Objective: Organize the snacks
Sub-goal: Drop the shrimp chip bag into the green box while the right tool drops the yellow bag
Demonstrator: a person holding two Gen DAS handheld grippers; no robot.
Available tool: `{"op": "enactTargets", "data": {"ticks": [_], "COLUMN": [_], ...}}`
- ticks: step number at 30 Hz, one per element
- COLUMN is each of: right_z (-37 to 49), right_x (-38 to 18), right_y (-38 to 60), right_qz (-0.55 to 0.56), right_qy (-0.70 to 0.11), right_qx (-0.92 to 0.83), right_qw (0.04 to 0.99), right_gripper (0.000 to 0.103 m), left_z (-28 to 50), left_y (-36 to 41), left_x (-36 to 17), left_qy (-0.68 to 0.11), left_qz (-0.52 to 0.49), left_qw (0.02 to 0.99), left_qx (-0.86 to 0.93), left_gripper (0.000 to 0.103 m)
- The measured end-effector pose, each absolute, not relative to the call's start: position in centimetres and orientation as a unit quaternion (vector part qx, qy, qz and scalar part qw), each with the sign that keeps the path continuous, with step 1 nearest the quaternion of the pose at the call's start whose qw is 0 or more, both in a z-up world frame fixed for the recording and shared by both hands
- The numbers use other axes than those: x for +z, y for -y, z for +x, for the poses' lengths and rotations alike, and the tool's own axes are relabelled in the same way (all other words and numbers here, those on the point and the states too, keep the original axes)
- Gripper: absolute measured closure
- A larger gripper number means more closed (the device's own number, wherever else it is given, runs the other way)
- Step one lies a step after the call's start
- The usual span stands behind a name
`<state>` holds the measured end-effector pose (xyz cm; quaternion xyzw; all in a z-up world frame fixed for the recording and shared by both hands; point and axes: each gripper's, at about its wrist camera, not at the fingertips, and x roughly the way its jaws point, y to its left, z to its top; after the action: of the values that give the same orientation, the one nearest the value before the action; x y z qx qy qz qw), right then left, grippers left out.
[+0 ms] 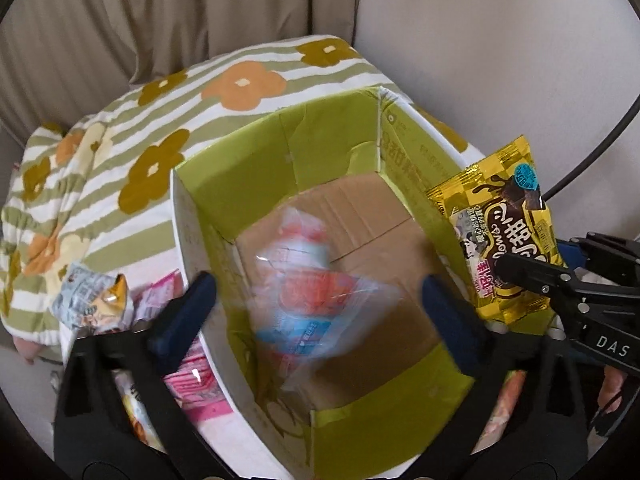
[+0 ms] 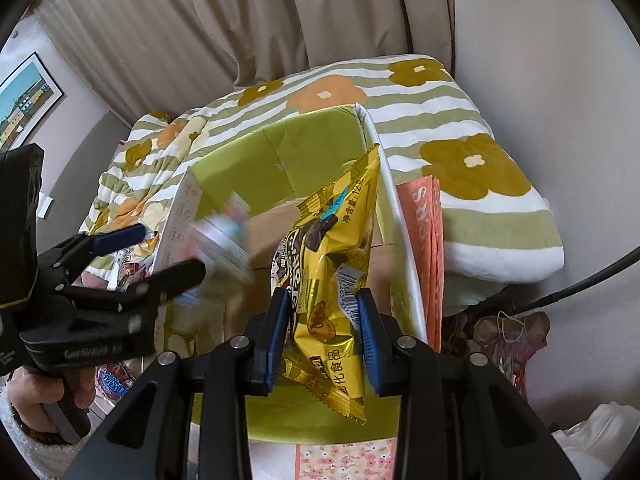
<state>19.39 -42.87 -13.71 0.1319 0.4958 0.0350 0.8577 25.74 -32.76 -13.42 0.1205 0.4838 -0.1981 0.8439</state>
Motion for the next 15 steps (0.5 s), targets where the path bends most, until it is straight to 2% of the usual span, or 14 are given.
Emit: {"op": "enactTargets", "data": {"ticks": [15], "right_z": [20.1], "right_x": [-14.4], "right_y": [41.8], "right_qz": [0.109], "right_qy": [-0.514], "right_qx": [0.032], "right_qw": [0.85], "right_gripper": [0.072], "left_z": [25.6], "left_y": [27.2], "left_x": [-14.0], "left_qy": [-0.515], "left_qz": [0.072], "left_qw": [0.838], "left_qx": [-0.168], "left_gripper": [0.0]}}
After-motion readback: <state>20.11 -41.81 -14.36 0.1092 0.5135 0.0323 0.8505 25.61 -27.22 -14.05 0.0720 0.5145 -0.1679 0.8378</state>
